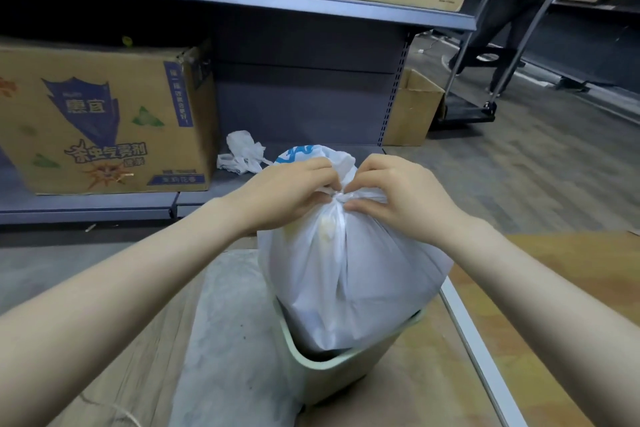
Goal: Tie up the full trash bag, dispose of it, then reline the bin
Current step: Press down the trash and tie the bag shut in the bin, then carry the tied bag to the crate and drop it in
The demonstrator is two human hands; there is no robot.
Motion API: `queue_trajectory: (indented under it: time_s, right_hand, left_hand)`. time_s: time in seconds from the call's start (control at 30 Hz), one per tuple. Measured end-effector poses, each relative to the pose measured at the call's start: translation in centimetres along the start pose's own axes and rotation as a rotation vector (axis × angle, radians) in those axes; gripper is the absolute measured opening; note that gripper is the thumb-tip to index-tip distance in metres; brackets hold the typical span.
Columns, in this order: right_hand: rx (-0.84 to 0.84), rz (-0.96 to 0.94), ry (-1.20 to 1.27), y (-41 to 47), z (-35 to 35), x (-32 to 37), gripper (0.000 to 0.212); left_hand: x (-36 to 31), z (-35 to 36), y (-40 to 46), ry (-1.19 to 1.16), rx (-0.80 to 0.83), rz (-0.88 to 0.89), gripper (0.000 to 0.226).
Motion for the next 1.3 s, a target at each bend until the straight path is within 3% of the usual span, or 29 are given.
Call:
queue_trajectory:
  time_s: [0.23,0.33,0.47,0.63,0.8,1.0,1.17,1.3]
  right_hand:
    - [-0.149,-0.079,-0.131,0.0,1.0,0.3,0.013]
    - [-0.19,-0.079,-0.198,0.1,1.3,0.4,0.015]
    - [-0.192,-0.083,-0.186,0.0,1.6,0.3,0.027]
    - [-0.129,-0.055,-0.15,-0.3,1.3,-0.5,0.012]
    - [0.057,-0.021,0.06,-0.2,1.0,-1.1,0.024]
    - [0.456,0.074,0.233,2.2,1.8,-0.9,0.037]
    - [0.697,0.443,0.235,3.5,1.9,0.3,0.045]
    - [0.771,0.421,-0.023,3.8,1.4,2.5,0.036]
  left_hand:
    - [0.5,1.2,0.2,-0.111,0.035,-0.054,0.012]
    - [0.8,1.3,0.2,-0.107,0.06,-0.081,0.019]
    - [1.0,1.1,0.1,0.151,0.045,0.005,0.035]
    - [1.8,0.9,0.5,0.126,-0.038,0.095,0.046]
    - [3.0,0.7,0.1,0.078,-0.081,0.123,0.049]
    - [5.9,-3.3,0.6,0.032,-0.227,0.138,0.054]
    - [9.3,-6.7,-1.1,0.137,-0.051,-0.048,0.058]
    - [9.9,-10.4,-4.7,0.11,0.13,-0.241,0.057]
Point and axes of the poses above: each hand's wrist, its own y-axis towards the middle knuckle, its own z-axis out of the palm, x = y × z, the point moved 4 cm from there along y, towards the middle knuckle
